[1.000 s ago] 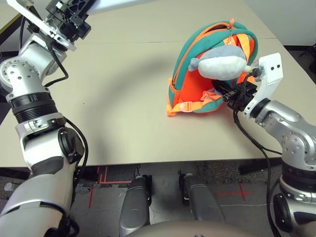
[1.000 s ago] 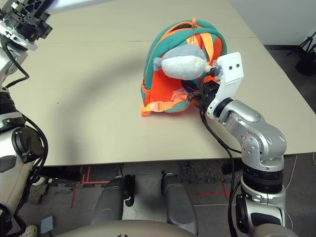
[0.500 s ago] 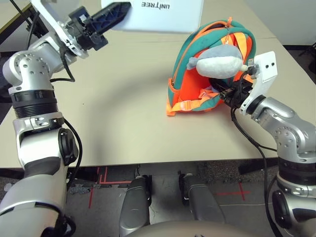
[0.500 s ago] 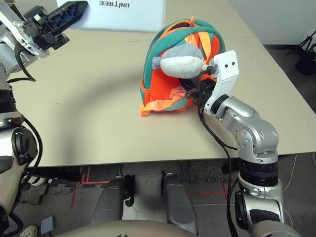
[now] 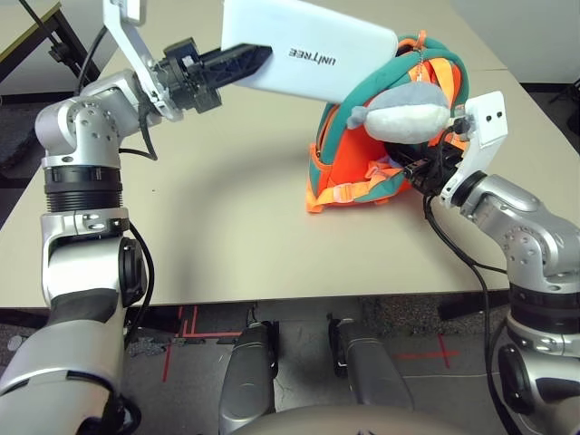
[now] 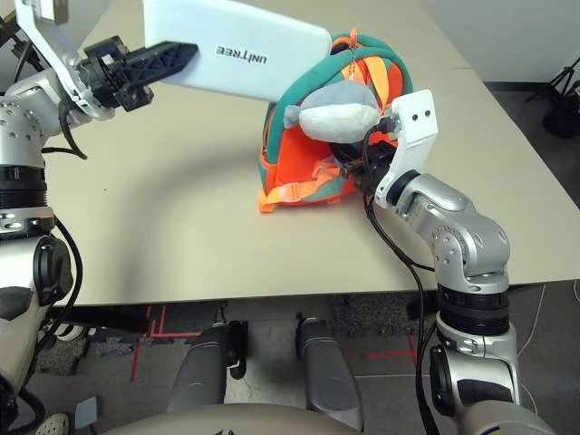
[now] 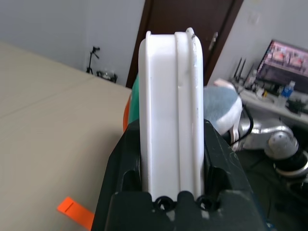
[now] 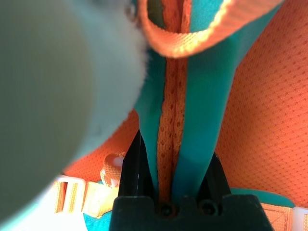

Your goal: Put the pencil case into the backpack and zip it.

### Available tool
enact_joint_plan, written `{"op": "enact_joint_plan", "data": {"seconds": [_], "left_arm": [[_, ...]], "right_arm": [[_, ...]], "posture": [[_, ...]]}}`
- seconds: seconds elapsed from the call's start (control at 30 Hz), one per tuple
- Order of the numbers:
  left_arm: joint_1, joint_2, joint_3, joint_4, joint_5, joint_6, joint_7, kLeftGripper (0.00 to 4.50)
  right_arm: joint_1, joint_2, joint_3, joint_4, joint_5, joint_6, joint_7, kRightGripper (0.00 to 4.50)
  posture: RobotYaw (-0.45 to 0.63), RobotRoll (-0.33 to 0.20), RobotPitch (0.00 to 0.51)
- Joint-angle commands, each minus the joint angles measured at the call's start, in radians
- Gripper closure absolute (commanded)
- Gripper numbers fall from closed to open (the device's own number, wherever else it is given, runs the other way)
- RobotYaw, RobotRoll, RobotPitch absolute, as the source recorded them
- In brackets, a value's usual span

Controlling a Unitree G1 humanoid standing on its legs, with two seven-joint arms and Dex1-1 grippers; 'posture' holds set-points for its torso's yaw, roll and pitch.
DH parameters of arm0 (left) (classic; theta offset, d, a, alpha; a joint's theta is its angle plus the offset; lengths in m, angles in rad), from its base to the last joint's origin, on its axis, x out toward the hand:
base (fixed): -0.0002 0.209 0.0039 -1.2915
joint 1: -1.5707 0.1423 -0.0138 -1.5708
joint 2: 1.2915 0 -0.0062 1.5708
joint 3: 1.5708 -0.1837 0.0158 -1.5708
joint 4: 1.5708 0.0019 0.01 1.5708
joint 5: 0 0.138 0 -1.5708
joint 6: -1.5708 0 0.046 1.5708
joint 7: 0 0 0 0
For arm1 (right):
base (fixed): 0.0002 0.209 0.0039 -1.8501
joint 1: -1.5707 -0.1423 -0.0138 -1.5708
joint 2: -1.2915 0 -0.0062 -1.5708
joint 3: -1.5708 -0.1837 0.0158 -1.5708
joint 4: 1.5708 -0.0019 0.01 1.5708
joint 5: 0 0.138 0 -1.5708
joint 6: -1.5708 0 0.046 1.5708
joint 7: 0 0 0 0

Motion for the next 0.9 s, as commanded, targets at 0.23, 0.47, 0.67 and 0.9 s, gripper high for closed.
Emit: {"op": "enact_joint_plan", "data": {"seconds": [0.23,0.47,0.67,0.9], "left_arm": [[-0.051,-0.102,-0.14,0.073,0.176,-0.191,-0.07,3.11],[-0.181,-0.29,-0.182,0.329,0.322,-0.37,-0.054,3.11],[-0.284,-0.403,-0.153,0.577,0.396,-0.471,-0.029,3.11],[-0.293,-0.381,-0.096,0.564,0.386,-0.427,-0.056,2.03]], "right_arm": [[-0.014,-0.008,-0.001,0.032,-0.01,0.011,-0.006,4.09],[-0.025,0.004,0.014,0.036,-0.018,0.004,-0.007,4.1],[-0.021,0.008,0.016,0.016,-0.022,0.007,-0.015,4.1],[-0.01,0.004,0.014,0.01,-0.023,0.004,-0.02,4.1]], "posture": [[-0.13,0.0,0.17],[-0.14,0.0,0.169],[-0.17,0.0,0.163],[-0.17,0.0,0.163]]}}
